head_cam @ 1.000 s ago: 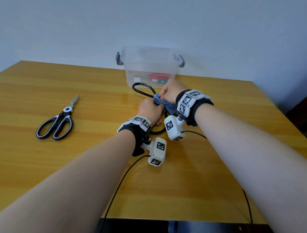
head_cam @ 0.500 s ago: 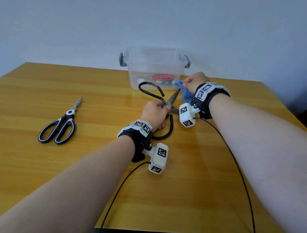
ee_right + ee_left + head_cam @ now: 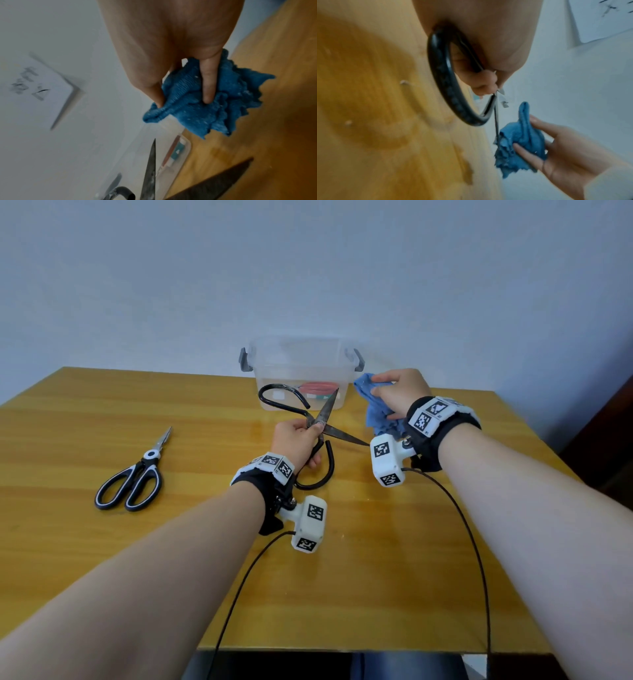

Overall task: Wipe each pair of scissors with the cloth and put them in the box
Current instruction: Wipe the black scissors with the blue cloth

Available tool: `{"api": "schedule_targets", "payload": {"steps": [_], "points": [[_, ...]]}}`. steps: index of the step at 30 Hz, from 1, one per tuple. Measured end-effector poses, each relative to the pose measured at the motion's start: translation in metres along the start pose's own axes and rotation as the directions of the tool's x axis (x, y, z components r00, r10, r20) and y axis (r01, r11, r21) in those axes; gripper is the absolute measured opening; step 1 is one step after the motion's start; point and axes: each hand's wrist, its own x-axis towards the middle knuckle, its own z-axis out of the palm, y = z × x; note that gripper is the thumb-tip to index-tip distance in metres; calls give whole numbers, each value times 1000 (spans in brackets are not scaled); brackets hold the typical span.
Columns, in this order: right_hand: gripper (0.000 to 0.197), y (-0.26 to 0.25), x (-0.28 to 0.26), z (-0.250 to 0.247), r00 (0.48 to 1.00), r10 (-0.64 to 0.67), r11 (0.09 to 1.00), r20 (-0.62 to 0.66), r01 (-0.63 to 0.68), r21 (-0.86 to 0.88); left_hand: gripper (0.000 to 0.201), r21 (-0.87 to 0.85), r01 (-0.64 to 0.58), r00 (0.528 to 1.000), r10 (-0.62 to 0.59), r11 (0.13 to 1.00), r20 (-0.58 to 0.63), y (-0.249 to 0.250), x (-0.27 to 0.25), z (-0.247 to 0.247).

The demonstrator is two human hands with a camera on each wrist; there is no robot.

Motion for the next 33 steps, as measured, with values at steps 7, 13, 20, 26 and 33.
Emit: {"api": "schedule_targets", "payload": {"steps": [7, 13, 20, 26, 33], "points": [[7, -50, -55, 12, 910, -292, 904, 294, 363, -226, 28, -43, 24, 998, -26, 999, -54, 22, -21, -12], [9, -67, -67, 8, 913, -281, 899, 295, 358, -253, 22, -65, -63, 997, 61, 996, -44, 49, -39, -30], [16, -39, -59, -16, 966, -6, 645, 259, 202, -737, 20, -54, -106, 984, 97, 993, -148, 71, -37, -56], [4, -80, -65, -31, 952, -260, 894, 163, 302, -333, 22, 53, -127, 990, 130, 990, -56, 73, -33, -52], [9, -84, -70, -15, 931, -339, 924, 132, 356, -141, 22, -50, -142, 988, 139, 989, -65, 90, -38, -35]]}}
